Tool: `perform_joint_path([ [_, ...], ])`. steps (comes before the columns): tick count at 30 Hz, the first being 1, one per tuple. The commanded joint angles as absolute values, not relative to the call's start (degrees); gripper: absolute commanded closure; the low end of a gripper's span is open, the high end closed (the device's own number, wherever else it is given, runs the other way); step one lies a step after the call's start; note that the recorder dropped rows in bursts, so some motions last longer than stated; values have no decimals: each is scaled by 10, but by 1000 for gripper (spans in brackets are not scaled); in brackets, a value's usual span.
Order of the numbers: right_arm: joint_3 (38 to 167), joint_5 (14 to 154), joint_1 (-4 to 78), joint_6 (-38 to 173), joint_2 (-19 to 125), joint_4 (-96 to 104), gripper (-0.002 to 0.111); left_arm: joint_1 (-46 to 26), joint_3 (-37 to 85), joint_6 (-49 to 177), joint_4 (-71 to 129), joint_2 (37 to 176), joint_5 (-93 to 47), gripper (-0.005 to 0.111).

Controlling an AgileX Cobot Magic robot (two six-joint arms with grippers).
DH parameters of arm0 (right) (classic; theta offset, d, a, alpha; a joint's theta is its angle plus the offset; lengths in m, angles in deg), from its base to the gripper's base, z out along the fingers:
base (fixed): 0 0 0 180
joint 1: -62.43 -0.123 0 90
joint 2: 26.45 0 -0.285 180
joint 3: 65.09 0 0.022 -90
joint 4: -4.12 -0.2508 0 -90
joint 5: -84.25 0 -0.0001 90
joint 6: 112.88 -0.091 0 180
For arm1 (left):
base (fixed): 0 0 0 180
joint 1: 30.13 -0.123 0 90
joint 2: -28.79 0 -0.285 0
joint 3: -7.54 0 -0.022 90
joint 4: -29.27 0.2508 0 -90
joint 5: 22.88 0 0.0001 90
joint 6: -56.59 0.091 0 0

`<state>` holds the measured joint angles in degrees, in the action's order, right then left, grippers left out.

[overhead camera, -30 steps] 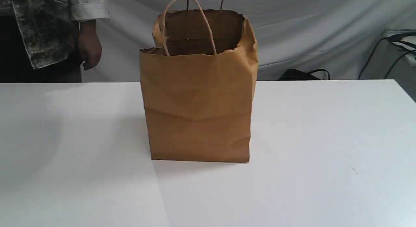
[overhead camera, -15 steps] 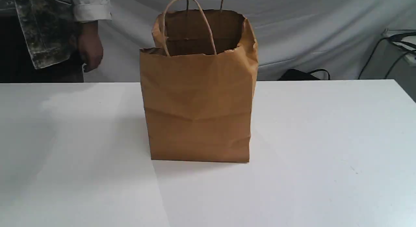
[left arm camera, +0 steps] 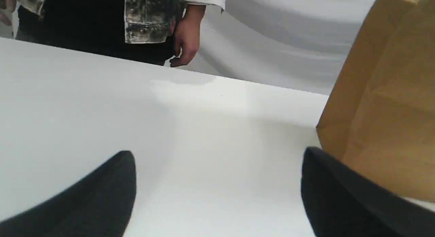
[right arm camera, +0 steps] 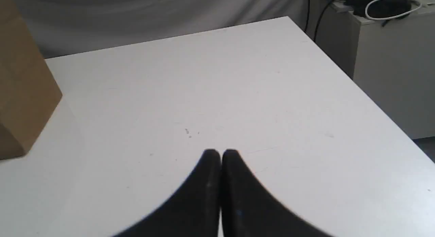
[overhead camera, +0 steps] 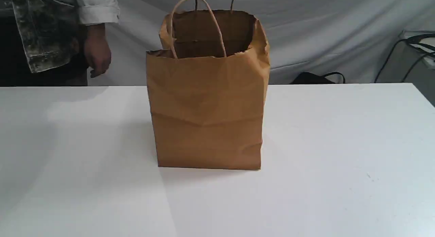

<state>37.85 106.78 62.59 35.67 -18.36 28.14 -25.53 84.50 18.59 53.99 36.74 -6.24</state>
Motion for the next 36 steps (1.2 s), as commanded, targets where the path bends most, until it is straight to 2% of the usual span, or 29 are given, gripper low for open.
perform_joint_path([
  [1,377,1063,631,356,-187,279,108,-286,848,85,538,366,-60,37],
  [6,377,1063,631,357,-187,279,108,-318,848,35,538,366,-56,37],
  [20,377,1063,631,357,-187,279,108,-318,848,63,555,366,-55,37],
  [29,377,1063,631,354,-187,279,108,-309,848,81,638,366,-19,39],
  [31,377,1063,631,354,-187,279,108,-297,848,117,646,366,-32,51],
  [35,377,1063,631,354,-187,279,108,-279,848,181,637,366,-48,106],
  [36,377,1063,631,354,-187,279,108,-280,848,185,637,366,-46,106],
])
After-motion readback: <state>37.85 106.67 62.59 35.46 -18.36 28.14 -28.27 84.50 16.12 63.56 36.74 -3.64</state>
